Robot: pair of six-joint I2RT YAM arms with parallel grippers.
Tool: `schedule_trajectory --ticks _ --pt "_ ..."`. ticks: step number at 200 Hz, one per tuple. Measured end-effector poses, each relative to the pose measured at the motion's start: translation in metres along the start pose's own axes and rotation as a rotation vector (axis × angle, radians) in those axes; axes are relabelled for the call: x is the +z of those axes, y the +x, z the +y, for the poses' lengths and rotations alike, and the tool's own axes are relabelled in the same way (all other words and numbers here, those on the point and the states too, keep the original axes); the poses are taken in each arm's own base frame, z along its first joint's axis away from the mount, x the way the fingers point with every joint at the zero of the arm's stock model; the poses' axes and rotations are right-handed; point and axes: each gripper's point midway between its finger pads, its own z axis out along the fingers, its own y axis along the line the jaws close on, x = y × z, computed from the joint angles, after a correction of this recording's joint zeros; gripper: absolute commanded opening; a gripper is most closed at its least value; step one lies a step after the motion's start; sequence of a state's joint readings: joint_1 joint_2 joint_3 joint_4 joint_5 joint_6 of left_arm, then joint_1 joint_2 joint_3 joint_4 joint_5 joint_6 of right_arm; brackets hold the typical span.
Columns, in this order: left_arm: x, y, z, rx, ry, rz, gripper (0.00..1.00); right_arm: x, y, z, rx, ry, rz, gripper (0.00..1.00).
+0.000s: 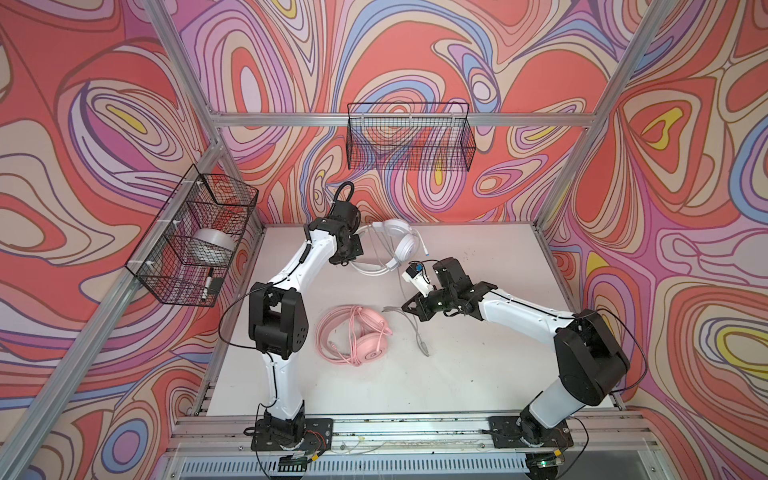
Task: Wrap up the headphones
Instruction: 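Carry the cable up and over the white headset toward the left gripper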
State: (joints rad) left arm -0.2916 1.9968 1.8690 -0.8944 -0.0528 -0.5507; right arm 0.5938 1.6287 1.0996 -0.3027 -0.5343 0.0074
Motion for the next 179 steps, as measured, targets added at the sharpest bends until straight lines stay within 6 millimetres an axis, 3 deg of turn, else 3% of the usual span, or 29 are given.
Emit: schedule_trajectory --ticks 69,179 --pt "0.007 0.007 -0.006 0.171 -0.154 0.036 0.00 -0.029 -0.037 -0.001 -0.135 0.128 0.121 0.00" --pt "-0.001 0.010 0.002 0.320 -0.278 0.059 0.00 -0.059 -0.017 -0.031 -0.225 0.353 0.436 0.01"
